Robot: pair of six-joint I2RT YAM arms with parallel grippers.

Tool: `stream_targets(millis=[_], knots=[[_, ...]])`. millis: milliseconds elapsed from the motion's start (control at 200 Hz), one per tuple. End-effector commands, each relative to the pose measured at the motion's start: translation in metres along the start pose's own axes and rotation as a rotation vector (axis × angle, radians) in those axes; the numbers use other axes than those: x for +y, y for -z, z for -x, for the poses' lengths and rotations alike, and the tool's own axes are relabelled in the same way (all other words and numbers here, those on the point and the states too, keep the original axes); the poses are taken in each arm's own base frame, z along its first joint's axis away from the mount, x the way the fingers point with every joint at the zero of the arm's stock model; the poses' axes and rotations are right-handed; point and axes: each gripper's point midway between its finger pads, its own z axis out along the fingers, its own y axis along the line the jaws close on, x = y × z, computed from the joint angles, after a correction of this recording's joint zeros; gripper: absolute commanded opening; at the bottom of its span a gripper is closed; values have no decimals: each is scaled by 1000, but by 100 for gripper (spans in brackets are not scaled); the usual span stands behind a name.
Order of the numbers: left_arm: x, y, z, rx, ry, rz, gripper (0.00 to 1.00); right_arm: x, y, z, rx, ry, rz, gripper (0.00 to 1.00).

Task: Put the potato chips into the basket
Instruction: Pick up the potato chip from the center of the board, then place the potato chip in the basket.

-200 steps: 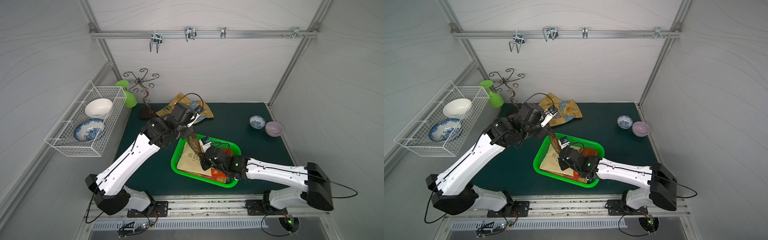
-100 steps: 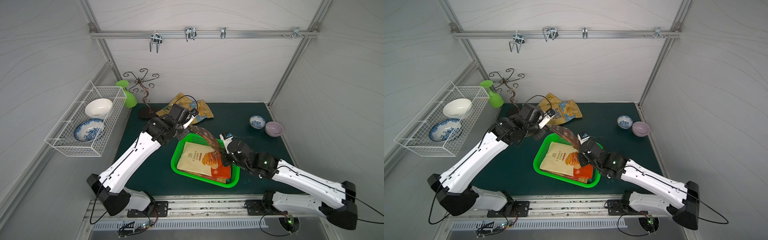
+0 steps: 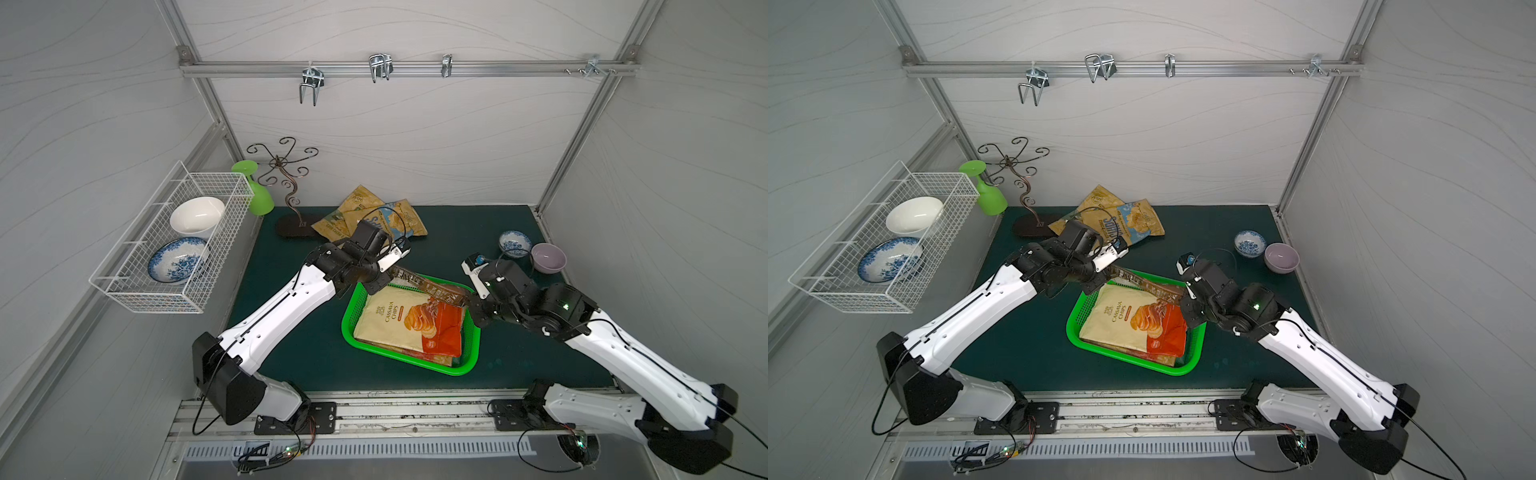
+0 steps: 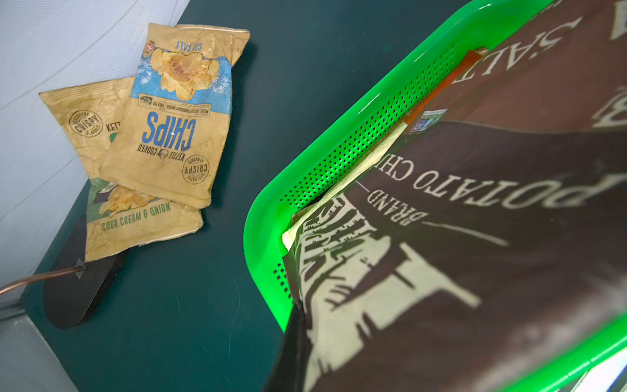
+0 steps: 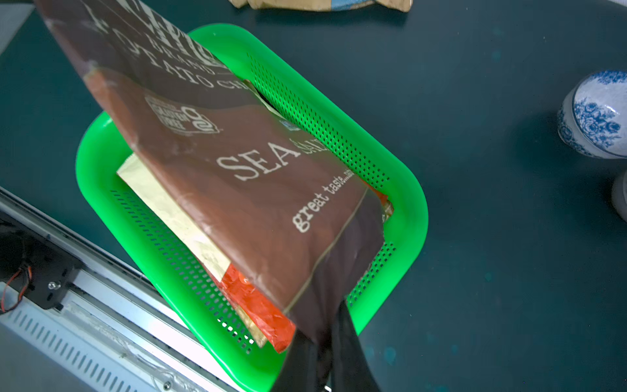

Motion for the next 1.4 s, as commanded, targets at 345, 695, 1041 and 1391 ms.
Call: stream_targets(millis=[345,695,1041,1391], knots=[[25,-52,-5,0,5,63,0,-19,-30,19,11,-17,-25,0],[17,-68,-30,54,-28,47,0,-15,-63,3,66,-29,11,0],[3,-43,-56,58,-28,-1,45,22,-26,-25,41,-79,277,53],[-48,38,-93,78,-98,-234,95,53,-2,-11,-1,-126,480,65]])
